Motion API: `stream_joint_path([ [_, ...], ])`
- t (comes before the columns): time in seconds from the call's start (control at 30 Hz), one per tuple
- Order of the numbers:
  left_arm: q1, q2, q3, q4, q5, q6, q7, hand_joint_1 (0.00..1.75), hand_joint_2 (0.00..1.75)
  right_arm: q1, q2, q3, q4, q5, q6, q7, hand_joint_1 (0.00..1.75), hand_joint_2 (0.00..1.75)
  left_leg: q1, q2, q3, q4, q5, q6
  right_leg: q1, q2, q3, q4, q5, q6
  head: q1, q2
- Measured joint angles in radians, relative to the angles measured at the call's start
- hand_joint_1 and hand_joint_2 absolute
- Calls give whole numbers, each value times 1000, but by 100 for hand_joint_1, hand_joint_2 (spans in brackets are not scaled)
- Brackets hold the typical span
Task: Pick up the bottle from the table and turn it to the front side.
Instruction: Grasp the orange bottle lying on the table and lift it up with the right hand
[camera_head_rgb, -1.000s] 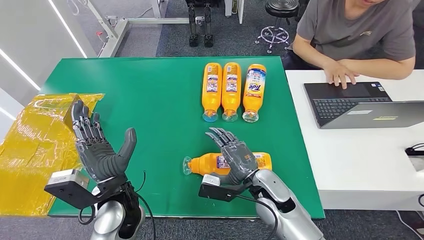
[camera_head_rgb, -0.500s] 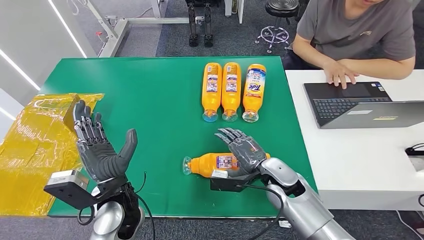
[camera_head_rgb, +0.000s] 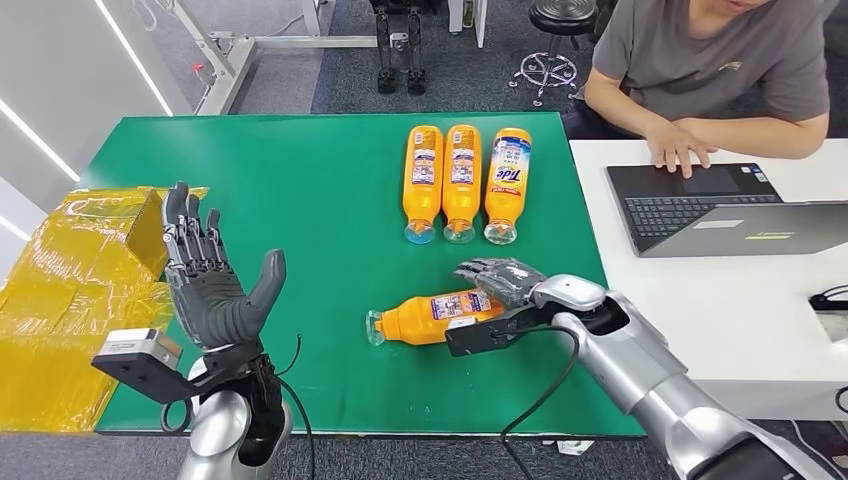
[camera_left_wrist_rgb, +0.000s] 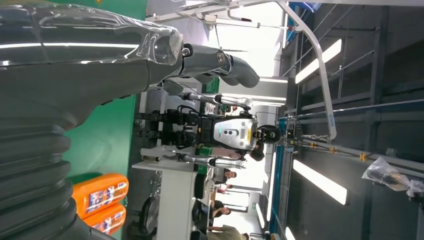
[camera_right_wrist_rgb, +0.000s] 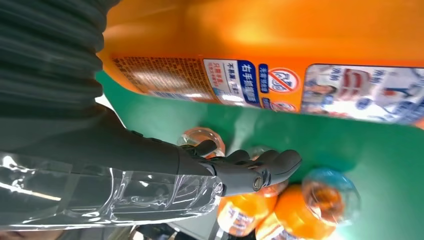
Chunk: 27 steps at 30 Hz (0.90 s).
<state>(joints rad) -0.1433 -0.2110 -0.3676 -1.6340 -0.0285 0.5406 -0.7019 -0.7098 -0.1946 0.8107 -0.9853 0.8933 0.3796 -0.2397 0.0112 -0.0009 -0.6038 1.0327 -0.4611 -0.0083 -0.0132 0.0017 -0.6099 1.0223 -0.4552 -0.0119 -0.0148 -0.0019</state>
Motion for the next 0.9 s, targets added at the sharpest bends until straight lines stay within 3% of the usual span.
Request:
stream_joint_path([
  [0.37, -18, 0, 2, 14, 14, 28, 0, 0, 175, -185, 35, 150, 250, -94, 98, -48, 0, 175, 0, -1, 0, 0, 0, 0, 0, 0, 0, 0, 0, 0, 0, 0],
  [0.73, -17, 0, 8, 14, 16, 48, 0, 0, 175, -242, 58, 232, 355, -156, 104, -56, 1, 175, 0, -1, 0, 0, 0, 0, 0, 0, 0, 0, 0, 0, 0, 0],
  [0.87, -16, 0, 9, 14, 16, 51, 0, 0, 175, -245, 64, 252, 376, -170, 102, -57, 144, 175, 0, -1, 0, 0, 0, 0, 0, 0, 0, 0, 0, 0, 0, 0],
  [0.9, -16, 0, 9, 14, 16, 51, 0, 0, 175, -245, 66, 256, 380, -173, 101, -57, 144, 175, 0, -1, 0, 0, 0, 0, 0, 0, 0, 0, 0, 0, 0, 0],
])
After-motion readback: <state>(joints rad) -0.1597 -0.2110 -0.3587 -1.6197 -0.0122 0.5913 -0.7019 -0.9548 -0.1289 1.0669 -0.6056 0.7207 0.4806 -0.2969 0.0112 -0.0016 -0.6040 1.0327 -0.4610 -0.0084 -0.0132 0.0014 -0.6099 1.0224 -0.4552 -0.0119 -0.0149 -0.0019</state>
